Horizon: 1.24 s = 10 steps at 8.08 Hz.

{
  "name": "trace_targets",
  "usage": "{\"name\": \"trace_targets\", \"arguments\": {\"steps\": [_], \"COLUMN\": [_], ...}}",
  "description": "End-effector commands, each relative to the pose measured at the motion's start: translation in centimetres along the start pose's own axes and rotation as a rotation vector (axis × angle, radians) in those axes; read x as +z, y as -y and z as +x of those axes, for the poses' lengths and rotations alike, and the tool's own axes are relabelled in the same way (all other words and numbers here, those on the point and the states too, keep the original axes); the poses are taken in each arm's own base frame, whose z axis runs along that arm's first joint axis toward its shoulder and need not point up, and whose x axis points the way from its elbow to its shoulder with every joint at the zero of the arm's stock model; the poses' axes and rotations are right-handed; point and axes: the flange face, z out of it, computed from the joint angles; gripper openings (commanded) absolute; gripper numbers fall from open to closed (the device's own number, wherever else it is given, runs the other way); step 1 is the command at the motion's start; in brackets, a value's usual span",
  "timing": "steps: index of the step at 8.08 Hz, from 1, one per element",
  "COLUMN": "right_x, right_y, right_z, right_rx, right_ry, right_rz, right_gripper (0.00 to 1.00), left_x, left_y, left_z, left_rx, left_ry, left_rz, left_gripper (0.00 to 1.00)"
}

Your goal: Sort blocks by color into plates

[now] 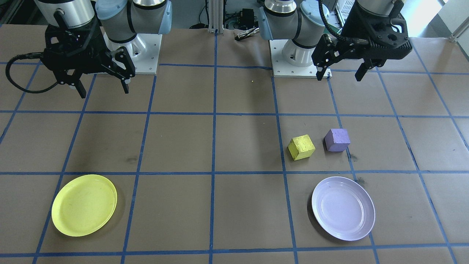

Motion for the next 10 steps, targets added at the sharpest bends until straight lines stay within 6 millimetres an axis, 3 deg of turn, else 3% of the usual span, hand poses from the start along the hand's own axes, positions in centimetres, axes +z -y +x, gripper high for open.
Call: {"name": "trace_targets", "arguments": {"steps": [1,4,5,7,8,10], "right_x": [-0.1,0.0,0.0,0.0,0.0,0.1], "right_y": [0.1,0.2,0.2,0.2,0.2,0.2], "right_z": [0.0,0.0,0.0,0.0,0.0,0.0], "right_rx": [0.003,0.000,0.000,0.000,-0.002,-0.002], "right_ry": [-0.001,-0.003,-0.001,-0.003,-0.003,-0.002], "right_rz": [0.010,0.008,0.009,0.008,0.008,0.007], "right_gripper": [1.00,1.00,1.00,1.00,1.00,1.00], "left_x": [0.3,-1.3,-1.4,0.5,1.7,5.9], "left_y": [-0.1,0.1,0.2,1.3,1.9,4.3], "left_z": [0.0,-0.9,-2.7,-11.8,-15.1,-16.8], "left_rx": [0.000,-0.015,0.005,-0.144,-0.159,-0.135], "left_ry": [0.000,0.000,0.008,0.013,0.019,0.000], "left_rz": [-0.005,0.042,0.044,-0.004,-0.023,-0.098], "left_gripper": [1.00,1.00,1.00,1.00,1.00,1.00]}}
